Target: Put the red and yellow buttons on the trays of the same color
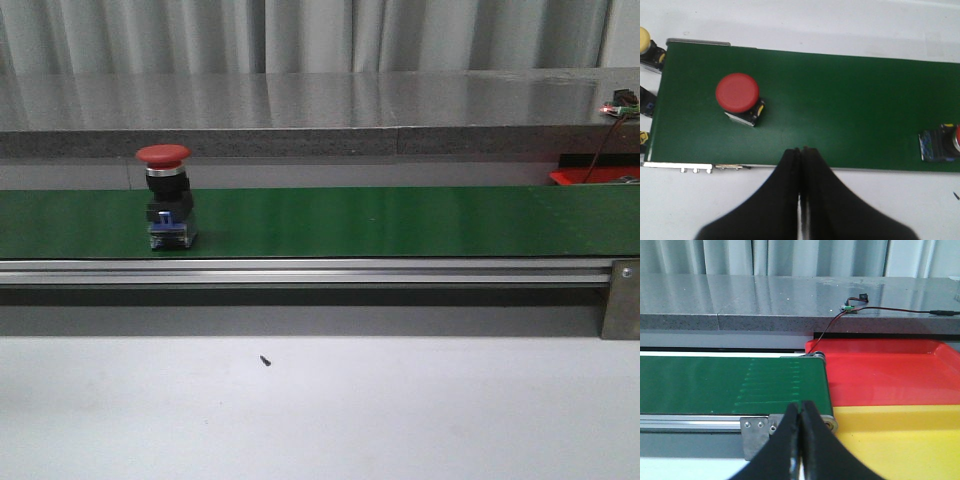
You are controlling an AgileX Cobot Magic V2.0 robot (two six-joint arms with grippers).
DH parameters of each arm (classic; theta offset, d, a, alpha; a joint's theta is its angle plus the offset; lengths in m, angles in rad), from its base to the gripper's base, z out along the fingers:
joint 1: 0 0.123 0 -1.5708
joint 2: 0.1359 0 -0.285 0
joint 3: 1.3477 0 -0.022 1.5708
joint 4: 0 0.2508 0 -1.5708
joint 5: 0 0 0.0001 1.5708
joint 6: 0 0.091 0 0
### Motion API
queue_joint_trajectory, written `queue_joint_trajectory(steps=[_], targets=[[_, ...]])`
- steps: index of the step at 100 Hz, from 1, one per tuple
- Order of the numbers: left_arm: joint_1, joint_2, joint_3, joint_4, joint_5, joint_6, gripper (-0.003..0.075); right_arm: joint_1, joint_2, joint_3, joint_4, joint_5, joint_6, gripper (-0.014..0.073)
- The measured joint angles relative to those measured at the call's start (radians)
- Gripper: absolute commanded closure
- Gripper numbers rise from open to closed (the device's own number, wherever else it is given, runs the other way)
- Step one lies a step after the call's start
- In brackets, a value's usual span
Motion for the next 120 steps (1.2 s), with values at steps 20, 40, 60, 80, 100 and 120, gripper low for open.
queue_joint_trajectory(steps=[20, 40, 60, 80, 100, 120], targets=[[-0.038, -0.196, 0.15, 0.0, -0.026, 0.035, 0.074, 0.0, 0.0, 0.0, 0.0, 0.0, 0.0, 0.066], [-0.047, -0.401, 0.297, 0.0, -0.033, 0.045, 0.074, 0.0, 0.0, 0.0, 0.0, 0.0, 0.0, 0.066], [-0.047, -0.595, 0.447, 0.0, -0.033, 0.047, 0.074, 0.0, 0.0, 0.0, 0.0, -0.002, 0.0, 0.066], [-0.047, -0.762, 0.539, -0.014, -0.029, 0.051, 0.074, 0.002, 0.0, -0.02, 0.0, -0.024, 0.0, 0.066], [-0.047, -0.844, 0.562, -0.023, -0.024, 0.051, 0.074, 0.002, 0.105, -0.177, 0.009, 0.122, 0.0, 0.066], [-0.047, -0.856, 0.564, -0.025, -0.022, 0.051, 0.074, 0.006, 0.363, -0.369, 0.011, 0.248, 0.0, 0.066]])
